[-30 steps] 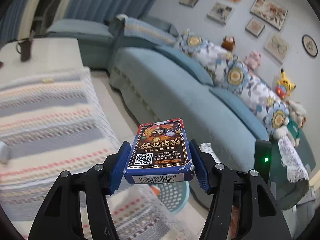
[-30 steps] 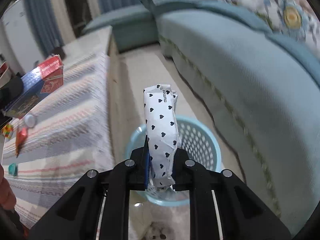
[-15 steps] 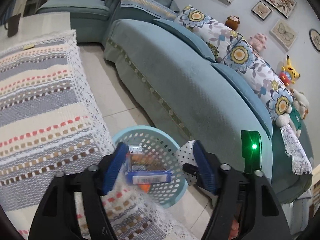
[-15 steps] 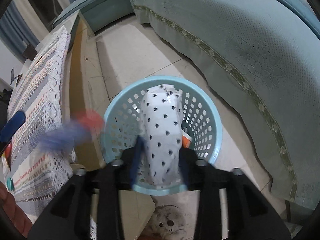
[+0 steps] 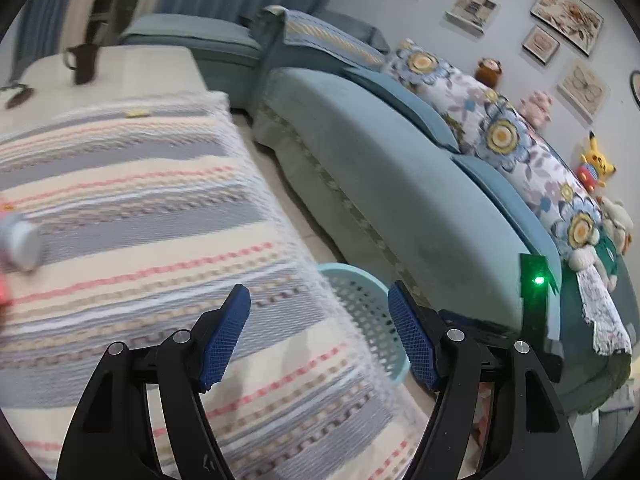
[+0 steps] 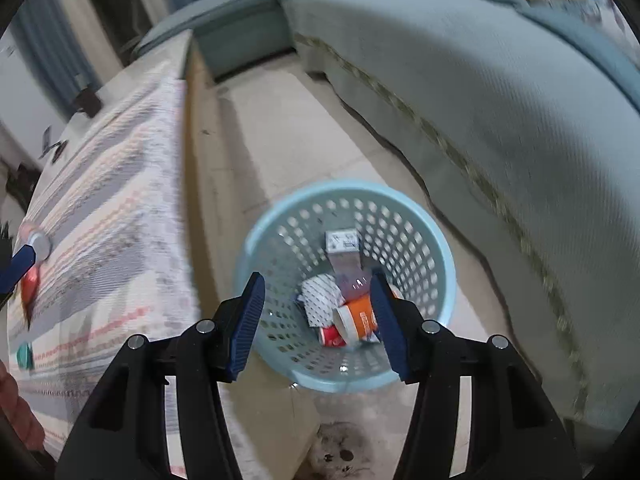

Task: Collect trash
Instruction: 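Carry the white packet and card box to the blue basket and release them, then reach the left tool to the teal clay bag while the right tool reaches the orange packet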

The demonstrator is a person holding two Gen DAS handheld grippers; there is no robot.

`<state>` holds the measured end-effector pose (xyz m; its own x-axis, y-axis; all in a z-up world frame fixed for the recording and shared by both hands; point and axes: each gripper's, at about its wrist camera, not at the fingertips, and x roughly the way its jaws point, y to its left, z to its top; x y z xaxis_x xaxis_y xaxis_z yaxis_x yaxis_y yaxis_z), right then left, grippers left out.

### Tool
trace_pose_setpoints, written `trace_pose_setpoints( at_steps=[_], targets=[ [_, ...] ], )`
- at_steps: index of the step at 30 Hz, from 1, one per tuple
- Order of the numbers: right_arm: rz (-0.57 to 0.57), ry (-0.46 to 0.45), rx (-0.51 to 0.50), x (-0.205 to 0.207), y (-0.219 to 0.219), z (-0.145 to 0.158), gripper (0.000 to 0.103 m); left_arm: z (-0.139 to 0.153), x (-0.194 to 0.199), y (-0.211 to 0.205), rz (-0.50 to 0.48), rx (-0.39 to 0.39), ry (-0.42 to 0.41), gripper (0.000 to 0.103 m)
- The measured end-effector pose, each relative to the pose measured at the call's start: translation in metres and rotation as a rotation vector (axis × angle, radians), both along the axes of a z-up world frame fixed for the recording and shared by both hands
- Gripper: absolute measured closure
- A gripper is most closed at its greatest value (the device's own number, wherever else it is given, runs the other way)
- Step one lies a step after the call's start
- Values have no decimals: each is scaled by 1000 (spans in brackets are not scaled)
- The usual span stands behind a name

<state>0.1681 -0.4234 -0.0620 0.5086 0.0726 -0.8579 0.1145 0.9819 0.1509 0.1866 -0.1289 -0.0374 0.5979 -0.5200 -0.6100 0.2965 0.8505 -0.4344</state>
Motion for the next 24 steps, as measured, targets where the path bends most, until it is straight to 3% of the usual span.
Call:
trace_pose_setpoints(
  at_steps=[7,12,16,19,24],
  targets=[
    [164,-149,-57,-17,72,59,52,32,-45,80,151,39,-49,32],
    [271,-202,-61,-24,132,81,52,38,-81,148,311,99,-35,27],
    [347,-244,-27,-27,184,88,52,32,-111,201,439,150,14,23],
    [392,-249,16,-27,220,86,52,19,-130,233,503,141,61,19],
    [457,-215,66,-25,277,72,52,-15,-135,251,522,128,169,19]
  ],
)
